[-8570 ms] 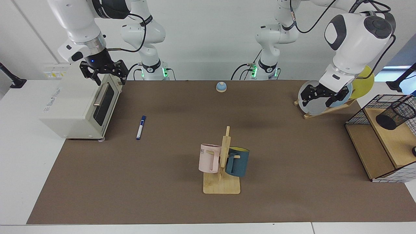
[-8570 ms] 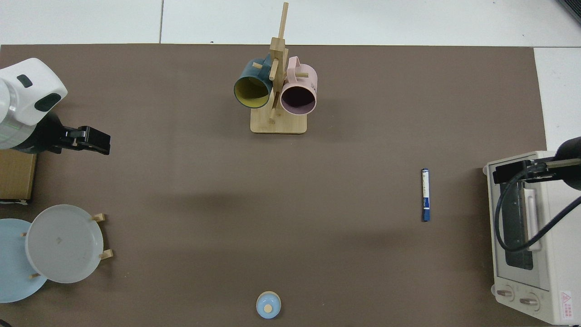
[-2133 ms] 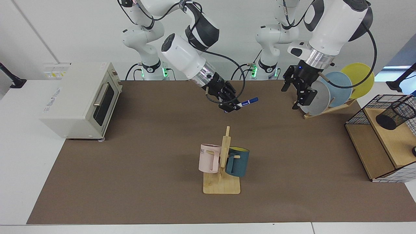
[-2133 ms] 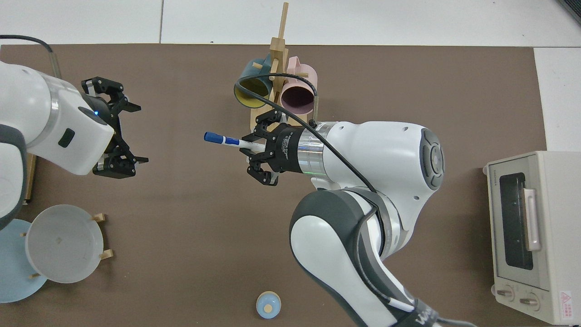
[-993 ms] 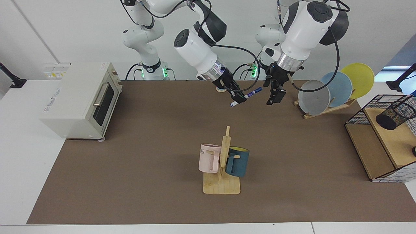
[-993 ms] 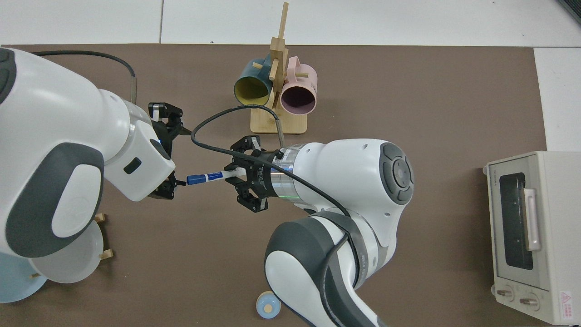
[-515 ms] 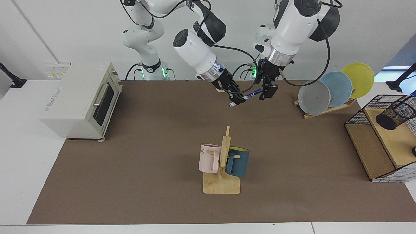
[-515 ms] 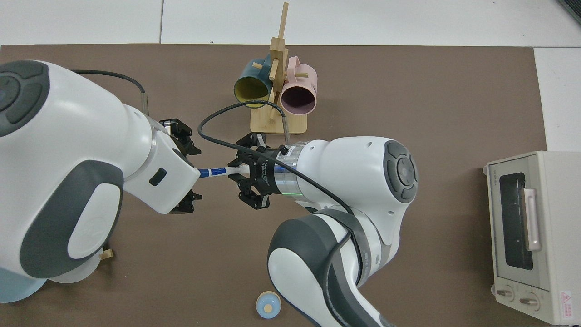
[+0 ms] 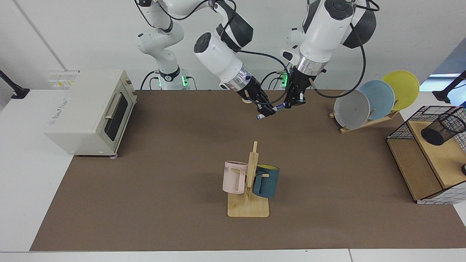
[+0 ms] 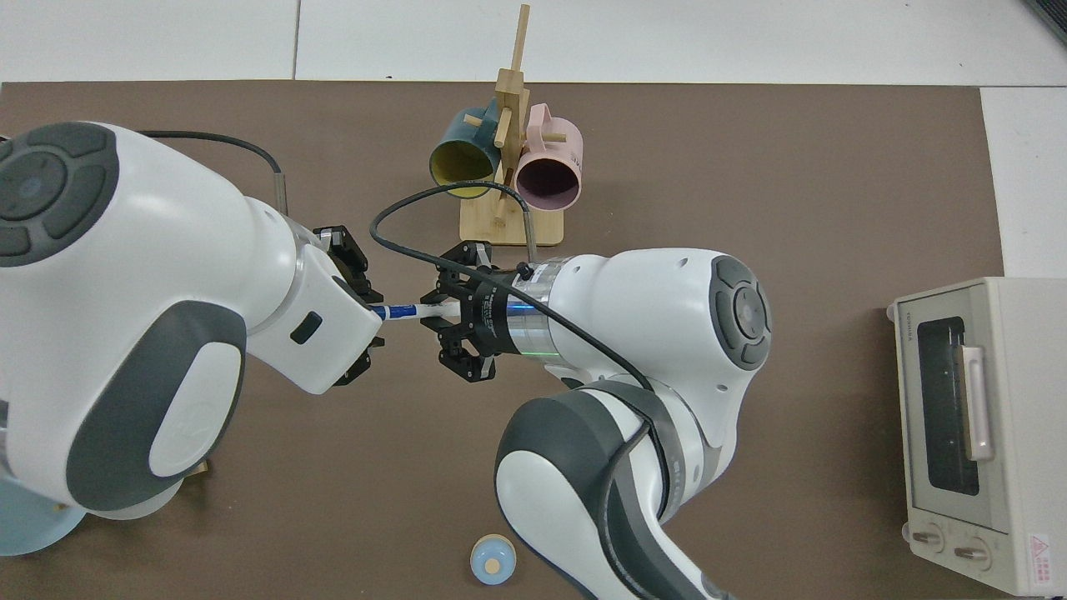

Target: Put markers into pen holder

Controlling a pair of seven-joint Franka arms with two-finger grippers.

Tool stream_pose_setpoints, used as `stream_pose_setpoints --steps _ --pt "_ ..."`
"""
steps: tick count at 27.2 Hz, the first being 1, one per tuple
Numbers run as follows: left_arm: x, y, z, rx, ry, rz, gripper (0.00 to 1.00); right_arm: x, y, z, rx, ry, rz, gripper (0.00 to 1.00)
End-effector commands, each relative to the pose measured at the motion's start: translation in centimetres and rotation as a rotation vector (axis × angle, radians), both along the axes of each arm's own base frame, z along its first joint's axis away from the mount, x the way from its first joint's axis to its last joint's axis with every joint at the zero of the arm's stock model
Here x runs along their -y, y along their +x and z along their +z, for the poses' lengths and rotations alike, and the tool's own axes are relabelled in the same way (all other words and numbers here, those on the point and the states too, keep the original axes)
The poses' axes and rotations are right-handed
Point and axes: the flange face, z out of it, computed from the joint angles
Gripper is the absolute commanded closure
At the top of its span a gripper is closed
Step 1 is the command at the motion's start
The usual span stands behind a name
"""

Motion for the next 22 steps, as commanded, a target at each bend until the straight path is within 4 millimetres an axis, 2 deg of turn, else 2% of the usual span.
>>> stream_pose_setpoints --steps 1,5,6,8,9,16,19,22 --pt "0.3 -0.9 0.1 0.008 0.007 0.014 1.0 0.5 -0.1 0.3 -0.005 0.006 -0.02 1.0" --pt "0.2 -0.9 0.1 0.007 0.008 0.017 1.0 0.4 -0.1 0.3 -0.002 0.005 -0.018 1.0" --pt "0.2 -0.9 0.1 0.005 0.008 0.017 1.0 0.2 -0.2 0.3 0.0 0.003 -0.016 0.92" --pt "-0.1 -0.9 0.0 0.002 0.01 0.021 1.0 0.4 -0.3 0.2 -0.008 -0.002 -0.014 0.07" --pt "-0.2 -0.8 0.0 0.002 0.01 0.024 1.0 0.4 -0.3 0.2 0.0 -0.008 -0.004 0.0" --pt "-1.2 -0.5 0.0 -0.005 0.012 0.042 1.0 0.4 -0.6 0.2 0.068 -0.096 0.081 0.0" --pt "-2.1 -0.1 -0.1 -0.006 0.022 0.056 1.0 1.0 -1.1 -0.4 0.101 -0.196 0.233 0.0" --pt "-4.1 0.6 -0.2 0.001 0.055 0.085 1.0 3.2 -1.2 -1.0 0.141 -0.319 0.447 0.0"
